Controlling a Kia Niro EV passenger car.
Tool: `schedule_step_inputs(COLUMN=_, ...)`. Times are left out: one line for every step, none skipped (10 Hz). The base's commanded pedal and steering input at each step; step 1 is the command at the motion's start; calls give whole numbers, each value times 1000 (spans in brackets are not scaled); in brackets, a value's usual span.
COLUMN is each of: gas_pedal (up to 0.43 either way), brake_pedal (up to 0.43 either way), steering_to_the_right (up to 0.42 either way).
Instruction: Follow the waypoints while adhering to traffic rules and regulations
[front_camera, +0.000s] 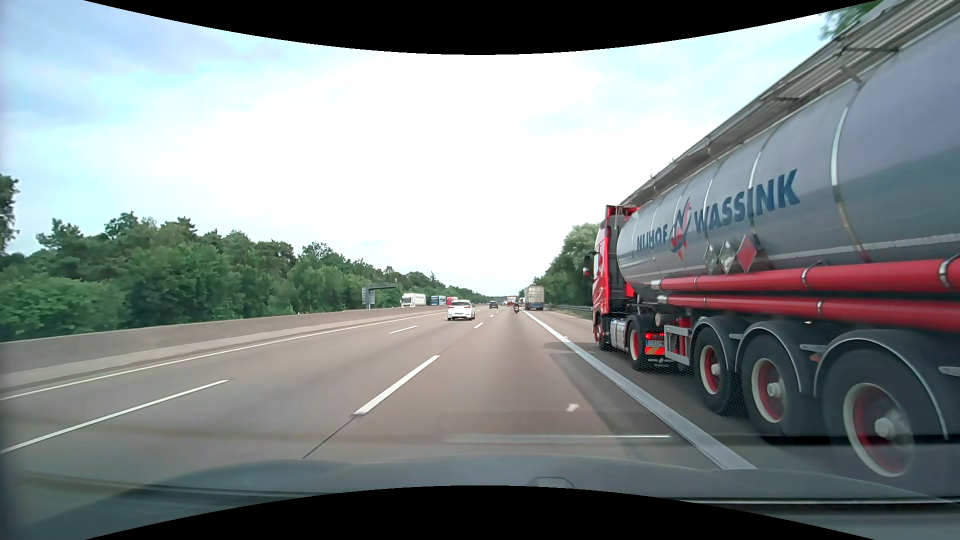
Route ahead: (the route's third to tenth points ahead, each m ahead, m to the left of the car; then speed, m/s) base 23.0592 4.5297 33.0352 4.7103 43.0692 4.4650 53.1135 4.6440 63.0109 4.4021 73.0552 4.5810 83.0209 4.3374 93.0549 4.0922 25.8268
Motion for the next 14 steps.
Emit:
schedule_step_inputs(gas_pedal=118, brake_pedal=0, steering_to_the_right=-6)
schedule_step_inputs(gas_pedal=118, brake_pedal=0, steering_to_the_right=-6)
schedule_step_inputs(gas_pedal=118, brake_pedal=0, steering_to_the_right=-6)
schedule_step_inputs(gas_pedal=118, brake_pedal=0, steering_to_the_right=-5)
schedule_step_inputs(gas_pedal=118, brake_pedal=0, steering_to_the_right=-4)
schedule_step_inputs(gas_pedal=118, brake_pedal=0, steering_to_the_right=-4)
schedule_step_inputs(gas_pedal=118, brake_pedal=0, steering_to_the_right=-4)
schedule_step_inputs(gas_pedal=118, brake_pedal=0, steering_to_the_right=-4)
schedule_step_inputs(gas_pedal=118, brake_pedal=0, steering_to_the_right=-4)
schedule_step_inputs(gas_pedal=118, brake_pedal=0, steering_to_the_right=-3)
schedule_step_inputs(gas_pedal=118, brake_pedal=0, steering_to_the_right=-3)
schedule_step_inputs(gas_pedal=118, brake_pedal=0, steering_to_the_right=-3)
schedule_step_inputs(gas_pedal=118, brake_pedal=0, steering_to_the_right=-3)
schedule_step_inputs(gas_pedal=118, brake_pedal=0, steering_to_the_right=-3)
